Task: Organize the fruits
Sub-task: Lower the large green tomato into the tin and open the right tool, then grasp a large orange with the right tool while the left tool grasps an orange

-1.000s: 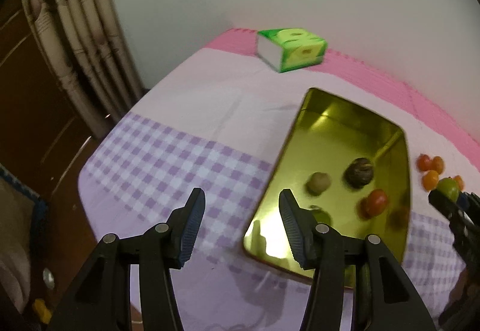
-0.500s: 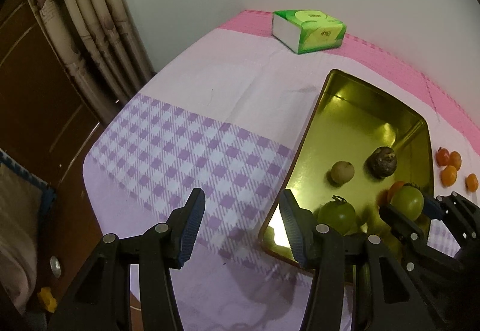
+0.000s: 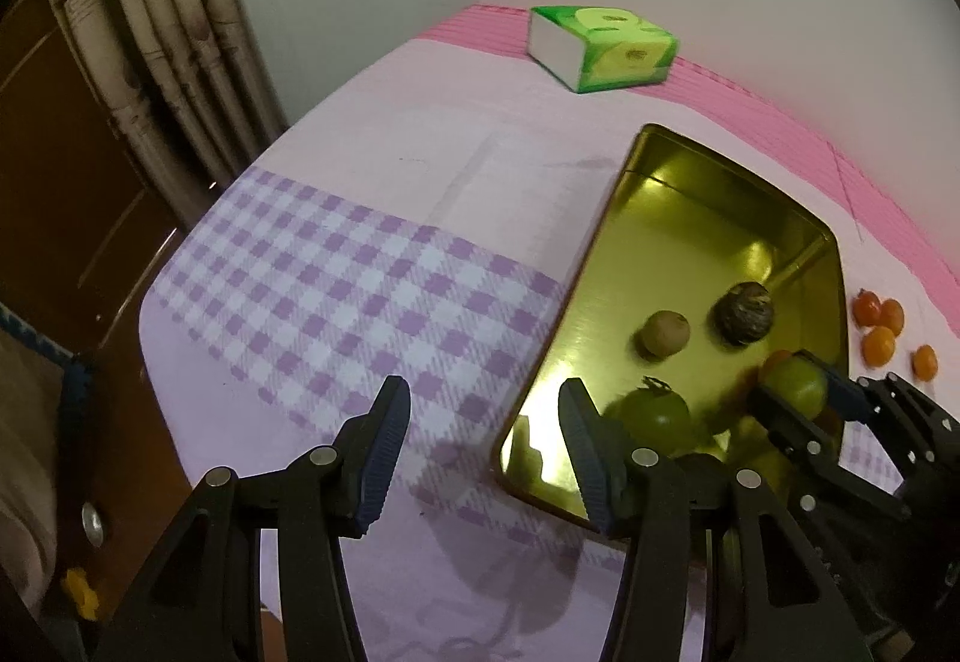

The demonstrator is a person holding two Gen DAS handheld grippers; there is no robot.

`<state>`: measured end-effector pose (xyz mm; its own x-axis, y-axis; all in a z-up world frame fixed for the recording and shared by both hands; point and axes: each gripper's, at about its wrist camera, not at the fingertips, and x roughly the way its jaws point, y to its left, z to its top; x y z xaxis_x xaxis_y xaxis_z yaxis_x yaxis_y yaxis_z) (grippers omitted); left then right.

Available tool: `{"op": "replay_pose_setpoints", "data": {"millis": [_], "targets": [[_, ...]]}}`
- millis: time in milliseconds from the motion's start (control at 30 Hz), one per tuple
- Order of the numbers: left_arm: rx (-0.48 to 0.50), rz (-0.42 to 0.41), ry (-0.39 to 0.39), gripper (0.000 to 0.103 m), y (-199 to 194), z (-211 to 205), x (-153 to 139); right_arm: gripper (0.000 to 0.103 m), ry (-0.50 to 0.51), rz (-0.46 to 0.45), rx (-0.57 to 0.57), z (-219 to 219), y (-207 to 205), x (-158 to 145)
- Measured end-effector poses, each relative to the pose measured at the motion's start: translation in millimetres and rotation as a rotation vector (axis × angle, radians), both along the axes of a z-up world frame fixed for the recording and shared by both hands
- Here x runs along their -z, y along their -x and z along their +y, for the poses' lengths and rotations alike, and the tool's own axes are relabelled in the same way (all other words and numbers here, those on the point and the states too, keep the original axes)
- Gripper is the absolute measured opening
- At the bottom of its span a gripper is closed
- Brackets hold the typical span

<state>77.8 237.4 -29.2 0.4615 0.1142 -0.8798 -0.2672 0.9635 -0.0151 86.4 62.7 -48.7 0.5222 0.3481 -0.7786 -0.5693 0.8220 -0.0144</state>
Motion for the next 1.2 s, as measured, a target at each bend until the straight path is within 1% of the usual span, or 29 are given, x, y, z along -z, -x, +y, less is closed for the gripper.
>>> {"op": "replay_pose_setpoints", "data": {"millis": [233,400,467,533,567,667,767,900,1067,1133,1200], "targets": [[-0.028,0.011,0.002,0.053,0,4,-1,0.035,-0.021,0.009,-0.009,1,6,0],[-0.02,0.012,-0.006,0.054,1,3,-1,0.035,-0.029,0.008,-0.002,-1,6,-2],[-0.018,0.013,-0.012,0.057,1,2,-1,0.035,-0.054,0.0,0.008,-6,7,-7],[-0.02,0.017,-0.017,0.058,1,2,-1,0.038,-0.1,-0.02,0.036,-18,10,-16],[-0.021,0.018,-0.019,0.059,0,3,0,0.041,-0.114,-0.028,0.05,-24,11,-19],[-0.022,0.022,-0.022,0.059,0,2,1,0.042,-0.128,-0.056,0.119,-51,12,-25],[-0.024,0.022,-0.022,0.059,0,2,1,0.042,-0.124,-0.053,0.22,-90,6,-24],[-0.025,0.022,-0.019,0.059,-1,2,1,0.042,-0.113,-0.019,0.4,-155,-4,-10],[-0.004,0.007,-0.033,0.06,0,-3,0,0.042,-0.091,0.001,0.556,-217,-7,4],[0.01,0.0,-0.039,0.06,1,-7,-1,0.044,-0.084,0.013,0.596,-234,-8,11],[0.027,-0.015,-0.044,0.06,1,-11,-3,0.05,-0.075,0.016,0.629,-247,-9,16]]}}
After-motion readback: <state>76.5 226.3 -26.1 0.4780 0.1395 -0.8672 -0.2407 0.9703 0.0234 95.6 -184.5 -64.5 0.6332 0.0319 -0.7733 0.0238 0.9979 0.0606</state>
